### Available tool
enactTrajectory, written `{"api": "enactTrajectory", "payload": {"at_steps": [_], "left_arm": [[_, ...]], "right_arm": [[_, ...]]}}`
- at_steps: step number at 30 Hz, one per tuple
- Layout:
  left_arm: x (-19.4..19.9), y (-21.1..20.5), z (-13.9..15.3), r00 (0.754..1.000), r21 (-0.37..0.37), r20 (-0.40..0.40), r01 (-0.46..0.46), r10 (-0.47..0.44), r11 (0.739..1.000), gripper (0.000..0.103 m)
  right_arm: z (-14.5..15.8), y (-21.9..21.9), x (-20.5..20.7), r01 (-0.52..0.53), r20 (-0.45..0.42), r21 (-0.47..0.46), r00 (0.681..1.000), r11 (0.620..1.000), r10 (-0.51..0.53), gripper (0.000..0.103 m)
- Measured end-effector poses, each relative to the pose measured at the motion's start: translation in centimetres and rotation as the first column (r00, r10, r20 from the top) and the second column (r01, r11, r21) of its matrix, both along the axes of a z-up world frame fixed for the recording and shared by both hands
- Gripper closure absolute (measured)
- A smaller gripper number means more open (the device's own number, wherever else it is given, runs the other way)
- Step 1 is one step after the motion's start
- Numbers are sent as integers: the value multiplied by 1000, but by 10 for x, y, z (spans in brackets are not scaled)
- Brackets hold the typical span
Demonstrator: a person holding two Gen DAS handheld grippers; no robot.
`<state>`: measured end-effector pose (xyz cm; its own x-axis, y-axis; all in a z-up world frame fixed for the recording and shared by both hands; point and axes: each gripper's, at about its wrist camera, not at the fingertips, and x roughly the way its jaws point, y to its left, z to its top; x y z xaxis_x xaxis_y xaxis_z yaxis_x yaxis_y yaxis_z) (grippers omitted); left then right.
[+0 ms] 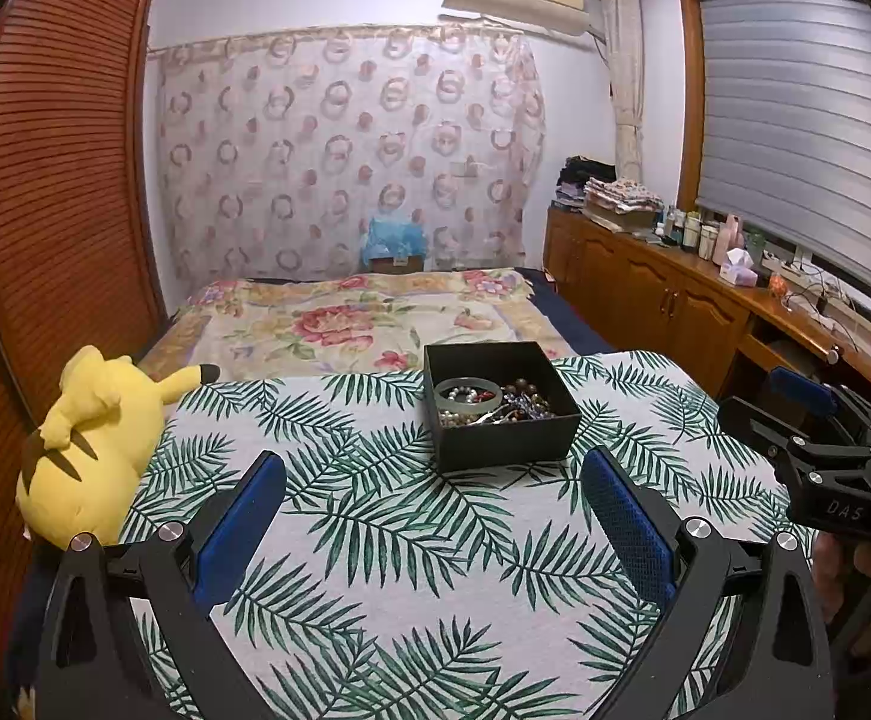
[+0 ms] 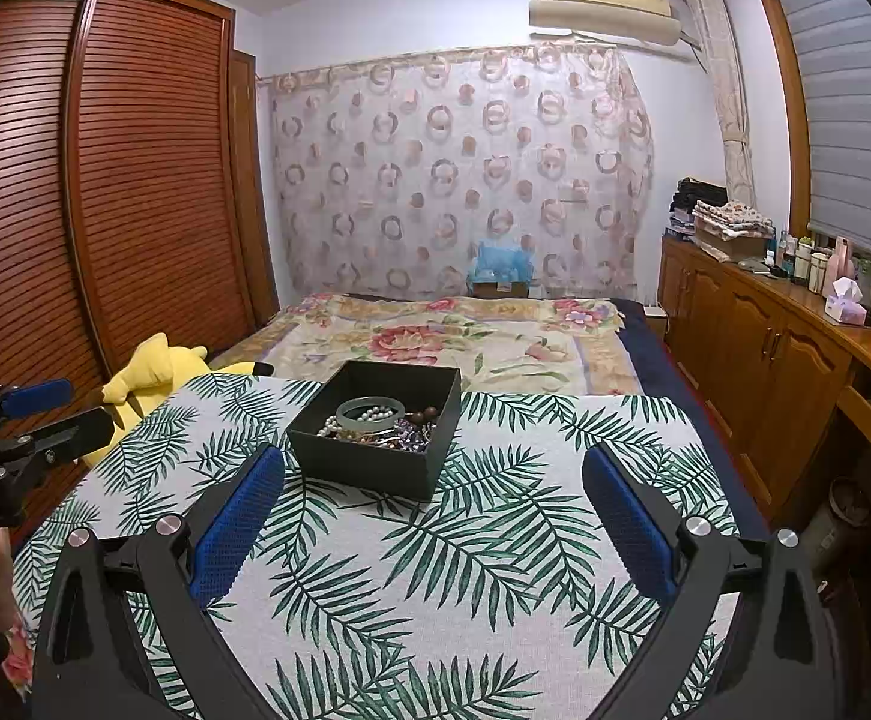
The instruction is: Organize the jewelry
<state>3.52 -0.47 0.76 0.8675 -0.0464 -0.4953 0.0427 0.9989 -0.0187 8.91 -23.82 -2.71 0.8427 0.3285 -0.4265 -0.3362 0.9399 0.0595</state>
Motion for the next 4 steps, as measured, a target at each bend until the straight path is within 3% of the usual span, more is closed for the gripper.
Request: {"api": "enactTrajectory", "payload": {"at_steps": [4], "left_arm": [[0, 0, 0, 1000, 1, 0, -1, 1, 1000, 8]], "right_arm": [[0, 0, 0, 1, -1, 1, 1000, 1000, -1, 3]]}}
